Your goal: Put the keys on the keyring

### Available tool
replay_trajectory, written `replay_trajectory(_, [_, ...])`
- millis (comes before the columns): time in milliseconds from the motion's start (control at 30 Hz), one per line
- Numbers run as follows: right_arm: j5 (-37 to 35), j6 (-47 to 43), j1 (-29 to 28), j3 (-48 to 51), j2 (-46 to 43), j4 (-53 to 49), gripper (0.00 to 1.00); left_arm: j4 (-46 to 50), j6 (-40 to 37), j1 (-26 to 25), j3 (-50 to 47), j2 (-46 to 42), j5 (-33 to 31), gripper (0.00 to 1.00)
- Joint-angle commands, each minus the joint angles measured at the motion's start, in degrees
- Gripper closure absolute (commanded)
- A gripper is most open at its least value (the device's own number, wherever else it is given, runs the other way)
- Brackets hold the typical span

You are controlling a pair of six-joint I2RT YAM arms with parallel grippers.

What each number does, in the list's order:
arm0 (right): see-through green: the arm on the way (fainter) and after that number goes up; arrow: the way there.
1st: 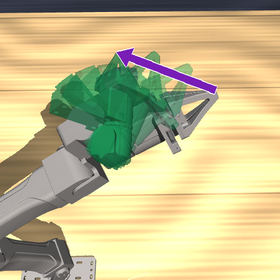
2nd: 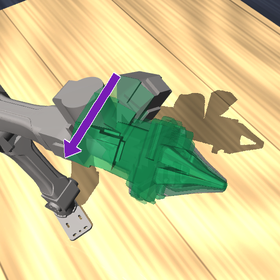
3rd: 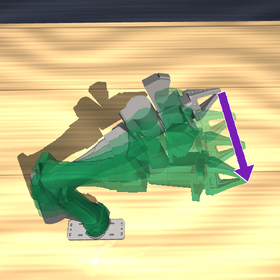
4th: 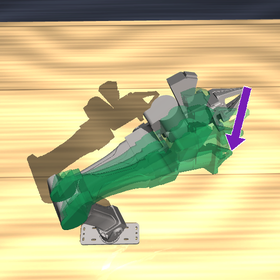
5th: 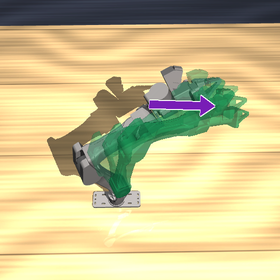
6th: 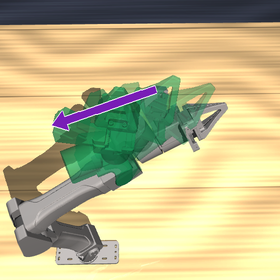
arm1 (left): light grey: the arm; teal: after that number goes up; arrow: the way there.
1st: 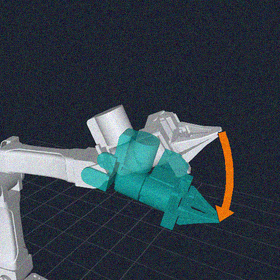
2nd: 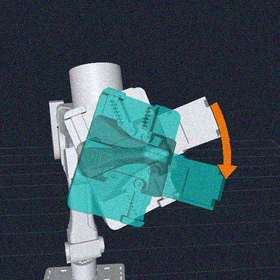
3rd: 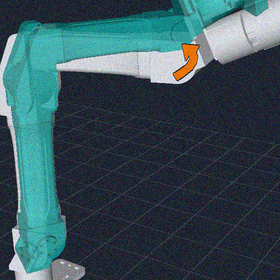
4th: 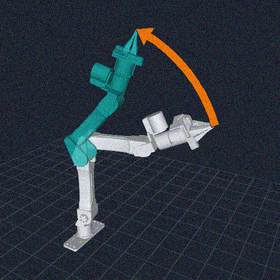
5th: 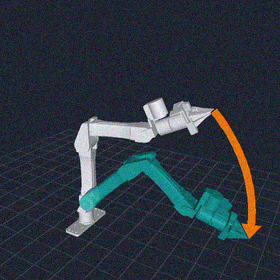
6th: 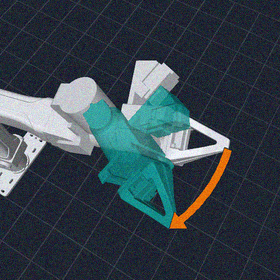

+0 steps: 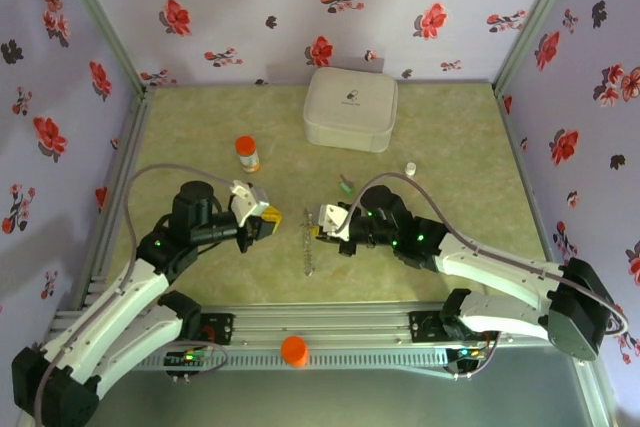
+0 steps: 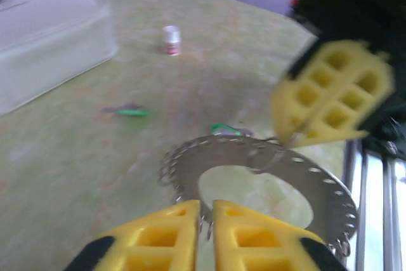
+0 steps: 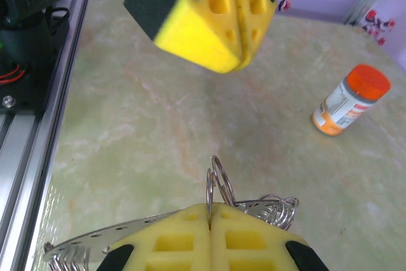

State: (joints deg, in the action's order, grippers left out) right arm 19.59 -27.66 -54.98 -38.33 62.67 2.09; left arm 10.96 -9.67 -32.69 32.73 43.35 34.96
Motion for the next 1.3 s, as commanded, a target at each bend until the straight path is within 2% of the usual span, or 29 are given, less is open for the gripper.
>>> replay_trajectory(0, [1.49,-1.41,0.43,-2.77,0.12,-2.50,1.00,-3.99,-8.42,-3.23,-0.49,2.23,7.29,0.91])
replay_trajectory(100, [2.02,-1.07,0.43,-3.27,0.31,-2.51,1.00,-3.04,-10.10,-5.80,-0.11,5.05,7.47,1.00])
replay_trajectory(333, [2.21,-0.90,0.41,-3.26,-0.22,-2.34,1.00,0.89,-12.99,-7.89,1.30,10.12,7.75,1.00])
replay_trajectory(500, [3.12,-1.39,-0.02,-3.39,0.22,-2.44,1.00,-0.42,-13.45,-8.82,1.79,12.00,7.75,1.00])
replay_trajectory(567, [3.40,-1.54,-0.32,-3.43,0.38,-2.52,1.00,-1.43,-13.53,-8.89,1.71,12.49,7.67,0.90])
replay_trajectory(600, [3.73,-1.80,-0.52,-3.51,0.58,-2.53,1.00,-2.09,-13.49,-8.89,1.68,12.67,7.37,0.77])
replay_trajectory(667, [3.87,-2.39,-0.69,-3.59,0.79,-3.04,1.00,-3.27,-13.46,-8.96,1.55,12.81,7.14,0.72])
replay_trajectory(1100, [2.29,-6.58,-1.98,-5.73,3.92,-6.84,1.00,-3.72,-15.35,-10.10,3.46,14.76,7.14,0.68])
replay_trajectory(1267, [1.77,-6.92,-2.33,-6.23,4.38,-7.11,1.00,-3.68,-15.42,-10.96,3.93,15.44,7.31,0.75])
